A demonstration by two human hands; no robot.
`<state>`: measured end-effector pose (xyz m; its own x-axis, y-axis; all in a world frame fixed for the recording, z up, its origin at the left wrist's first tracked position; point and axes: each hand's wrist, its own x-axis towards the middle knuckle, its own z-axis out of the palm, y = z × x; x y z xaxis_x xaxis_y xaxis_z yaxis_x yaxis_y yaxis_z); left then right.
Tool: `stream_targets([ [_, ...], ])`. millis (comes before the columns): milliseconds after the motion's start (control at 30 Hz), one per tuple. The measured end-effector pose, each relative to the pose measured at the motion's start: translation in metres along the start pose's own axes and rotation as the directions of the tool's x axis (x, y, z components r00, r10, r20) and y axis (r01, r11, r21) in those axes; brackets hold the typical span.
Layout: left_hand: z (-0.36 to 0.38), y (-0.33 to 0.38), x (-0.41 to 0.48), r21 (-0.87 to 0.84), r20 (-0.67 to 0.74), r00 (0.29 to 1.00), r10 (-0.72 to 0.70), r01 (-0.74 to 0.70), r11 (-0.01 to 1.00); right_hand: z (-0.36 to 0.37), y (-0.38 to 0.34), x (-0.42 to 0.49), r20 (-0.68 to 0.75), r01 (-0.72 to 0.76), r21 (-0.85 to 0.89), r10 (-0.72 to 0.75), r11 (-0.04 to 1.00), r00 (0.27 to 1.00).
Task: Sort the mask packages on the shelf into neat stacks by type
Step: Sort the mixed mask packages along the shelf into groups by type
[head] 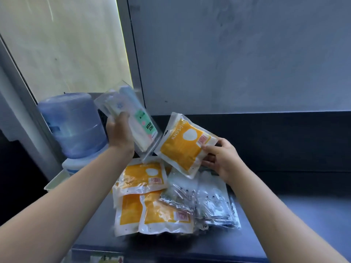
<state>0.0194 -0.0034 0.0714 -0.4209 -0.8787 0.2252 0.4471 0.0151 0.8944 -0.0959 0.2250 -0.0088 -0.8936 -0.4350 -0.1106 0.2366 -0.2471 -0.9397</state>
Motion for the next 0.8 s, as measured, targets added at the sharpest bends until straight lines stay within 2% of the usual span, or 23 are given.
stream_targets([
  [133, -0.004, -0.008, 0.003, -0.091, 0.077, 0.983, -0.166, 0.173, 0.981, -0.011, -0.004, -0.012, -0.079, 0.053, 0.106, -0.044, 0.993, 0.996],
  [300, -0.003, -0.020, -0.004, -0.131, 0.251, 0.920, -0.302, 0.341, 0.931, -0.033, -0.002, -0.030, -0.193, 0.101, 0.260, -0.051, 0.960, 0.980],
  [467, 0.005, -0.031, -0.010, -0.110, 0.244, 0.871, -0.427, 0.462, 0.880, -0.055, -0.002, -0.056, -0.322, 0.230, 0.369, -0.108, 0.900, 0.940],
  [533, 0.007, -0.040, -0.021, -0.023, 0.235, 0.852, -0.468, 0.486, 0.874, -0.062, -0.002, -0.067, -0.401, 0.298, 0.336, -0.151, 0.893, 0.904],
  [667, 0.008, -0.059, -0.049, 0.087, 0.264, 0.808, -0.527, 0.524, 0.847, -0.073, -0.002, -0.085, -0.517, 0.392, 0.160, -0.261, 0.906, 0.815],
  [800, 0.015, -0.068, -0.078, 0.122, 0.271, 0.779, -0.565, 0.555, 0.823, -0.091, -0.004, -0.095, -0.554, 0.365, 0.137, -0.234, 0.921, 0.799],
])
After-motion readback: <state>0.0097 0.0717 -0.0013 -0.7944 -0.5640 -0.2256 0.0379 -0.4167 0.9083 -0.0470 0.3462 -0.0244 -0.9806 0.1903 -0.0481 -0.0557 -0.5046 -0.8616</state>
